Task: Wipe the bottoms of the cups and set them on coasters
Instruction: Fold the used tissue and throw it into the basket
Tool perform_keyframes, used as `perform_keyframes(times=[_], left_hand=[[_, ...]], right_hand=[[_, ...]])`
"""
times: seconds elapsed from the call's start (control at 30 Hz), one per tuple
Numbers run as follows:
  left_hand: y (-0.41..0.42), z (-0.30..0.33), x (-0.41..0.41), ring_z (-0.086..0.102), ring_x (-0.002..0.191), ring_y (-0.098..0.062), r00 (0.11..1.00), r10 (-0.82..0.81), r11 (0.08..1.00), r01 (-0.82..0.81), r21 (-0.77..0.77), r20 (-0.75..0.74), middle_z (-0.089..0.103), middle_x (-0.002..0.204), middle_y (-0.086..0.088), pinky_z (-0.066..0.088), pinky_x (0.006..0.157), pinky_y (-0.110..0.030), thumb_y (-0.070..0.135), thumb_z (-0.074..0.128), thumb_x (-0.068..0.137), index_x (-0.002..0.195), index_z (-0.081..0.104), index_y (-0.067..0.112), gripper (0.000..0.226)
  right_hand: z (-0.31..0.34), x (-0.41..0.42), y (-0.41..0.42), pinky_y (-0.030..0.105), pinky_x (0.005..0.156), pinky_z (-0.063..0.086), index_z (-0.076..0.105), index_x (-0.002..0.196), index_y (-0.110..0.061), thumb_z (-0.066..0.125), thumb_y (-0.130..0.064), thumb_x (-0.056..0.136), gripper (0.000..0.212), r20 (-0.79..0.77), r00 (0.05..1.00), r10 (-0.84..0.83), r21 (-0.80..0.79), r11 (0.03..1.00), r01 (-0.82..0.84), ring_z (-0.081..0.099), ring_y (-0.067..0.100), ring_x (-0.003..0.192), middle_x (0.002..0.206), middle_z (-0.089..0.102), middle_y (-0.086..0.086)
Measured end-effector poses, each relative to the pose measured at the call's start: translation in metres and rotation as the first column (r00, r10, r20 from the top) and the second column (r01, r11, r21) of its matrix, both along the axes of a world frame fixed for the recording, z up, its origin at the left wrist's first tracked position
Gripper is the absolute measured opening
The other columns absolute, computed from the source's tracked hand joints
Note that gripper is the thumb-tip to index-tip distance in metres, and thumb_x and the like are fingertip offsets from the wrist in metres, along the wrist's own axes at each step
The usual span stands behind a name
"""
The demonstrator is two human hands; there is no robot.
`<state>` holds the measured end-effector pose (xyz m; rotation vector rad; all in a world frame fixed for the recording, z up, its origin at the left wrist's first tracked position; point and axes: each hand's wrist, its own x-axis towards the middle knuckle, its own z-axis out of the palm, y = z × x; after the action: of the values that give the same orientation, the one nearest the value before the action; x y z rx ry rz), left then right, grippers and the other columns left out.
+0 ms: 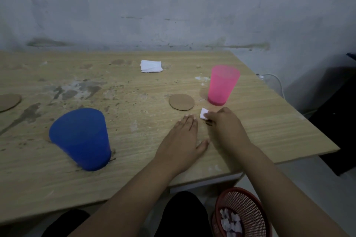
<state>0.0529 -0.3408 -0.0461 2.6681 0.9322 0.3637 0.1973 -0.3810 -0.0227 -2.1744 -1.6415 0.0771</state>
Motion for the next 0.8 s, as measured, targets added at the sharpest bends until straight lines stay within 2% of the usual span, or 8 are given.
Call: perform_keyframes(times=[0.07, 0.17, 0.3, 0.4, 0.57, 0.67, 0.77, 0.8], left_hand=[[0.001, -0.001, 0.0, 0.002, 0.148, -0.015, 1.0, 0.0, 1.0, 0.0, -0.007, 0.009, 0.007, 0.161, -0.007, -0.005, 0.114, -0.022, 0.051, 0.032, 0.096, 0.151, 0.01, 0.008, 0.073], [0.001, 0.0, 0.001, 0.003, 0.148, -0.015, 1.0, -0.002, 1.0, 0.002, -0.012, 0.016, 0.008, 0.161, -0.007, -0.005, 0.114, -0.022, 0.051, 0.032, 0.096, 0.151, 0.01, 0.008, 0.073], [0.001, 0.001, -0.001, 0.006, 0.148, -0.016, 1.0, 0.003, 1.0, -0.003, -0.01, 0.025, 0.011, 0.16, -0.008, -0.002, 0.116, -0.023, 0.05, 0.034, 0.096, 0.15, 0.013, 0.008, 0.072], [0.002, 0.001, -0.001, 0.009, 0.147, -0.016, 1.0, 0.003, 1.0, -0.003, 0.003, 0.019, 0.013, 0.16, -0.008, 0.001, 0.117, -0.024, 0.049, 0.036, 0.095, 0.15, 0.014, 0.008, 0.072], [0.002, -0.001, 0.0, 0.007, 0.148, -0.016, 1.0, 0.002, 1.0, -0.002, 0.001, 0.001, 0.012, 0.16, -0.008, 0.001, 0.117, -0.026, 0.051, 0.033, 0.096, 0.15, 0.013, 0.008, 0.072], [0.002, 0.0, -0.001, 0.006, 0.148, -0.016, 1.0, 0.004, 1.0, -0.004, -0.01, -0.003, 0.011, 0.16, -0.008, 0.0, 0.117, -0.026, 0.052, 0.032, 0.096, 0.15, 0.013, 0.008, 0.073], [0.001, 0.001, 0.0, 0.006, 0.148, -0.016, 1.0, 0.006, 1.0, -0.006, -0.01, -0.01, 0.01, 0.16, -0.008, 0.0, 0.117, -0.025, 0.052, 0.032, 0.096, 0.15, 0.013, 0.008, 0.072], [0.002, 0.001, 0.0, 0.006, 0.148, -0.016, 1.0, 0.007, 1.0, -0.007, -0.008, -0.01, 0.011, 0.16, -0.008, 0.0, 0.117, -0.025, 0.051, 0.032, 0.096, 0.15, 0.014, 0.007, 0.072]], right_hand=[[0.008, 0.003, -0.016, 0.03, 0.086, 0.042, 0.064, 0.119, -0.021, 0.052, -0.017, 0.09, 0.032, 0.061, 0.995, 0.073, -0.025, 0.997, -0.071, 0.055, 0.028, 0.097, 0.092, 0.051, 0.007], [0.008, 0.011, -0.018, 0.029, 0.086, 0.043, 0.062, 0.121, -0.021, 0.048, -0.019, 0.093, 0.031, 0.122, 0.992, 0.029, -0.046, 0.999, -0.024, 0.053, 0.026, 0.099, 0.094, 0.059, 0.013], [0.003, -0.003, 0.0, 0.026, 0.078, 0.037, 0.061, 0.116, -0.02, 0.051, -0.016, 0.088, 0.03, 0.083, 0.996, -0.018, -0.024, 1.0, 0.02, 0.051, 0.028, 0.096, 0.087, 0.047, 0.009], [0.007, -0.015, -0.008, 0.034, 0.086, 0.045, 0.058, 0.121, -0.014, 0.064, -0.005, 0.077, 0.046, 0.112, 0.989, 0.096, -0.032, 0.995, -0.093, 0.05, 0.029, 0.101, 0.099, 0.058, 0.013], [0.007, -0.001, -0.03, 0.033, 0.095, 0.04, 0.053, 0.129, -0.012, 0.048, -0.013, 0.092, 0.038, 0.206, 0.961, 0.185, -0.156, 0.976, -0.154, 0.045, 0.024, 0.116, 0.124, 0.057, 0.01], [0.007, 0.006, -0.029, 0.037, 0.099, 0.04, 0.05, 0.129, -0.011, 0.041, -0.021, 0.098, 0.034, 0.139, 0.983, 0.119, -0.185, 0.978, -0.092, 0.047, 0.026, 0.118, 0.13, 0.051, 0.01], [0.009, 0.0, -0.014, 0.042, 0.099, 0.041, 0.048, 0.126, -0.001, 0.043, -0.012, 0.096, 0.032, 0.056, 0.998, 0.014, -0.159, 0.987, -0.005, 0.046, 0.034, 0.118, 0.129, 0.049, 0.019], [0.009, -0.003, -0.009, 0.039, 0.099, 0.04, 0.047, 0.126, 0.0, 0.047, -0.011, 0.093, 0.035, 0.095, 0.995, 0.005, -0.166, 0.986, 0.011, 0.045, 0.034, 0.116, 0.127, 0.05, 0.019]])
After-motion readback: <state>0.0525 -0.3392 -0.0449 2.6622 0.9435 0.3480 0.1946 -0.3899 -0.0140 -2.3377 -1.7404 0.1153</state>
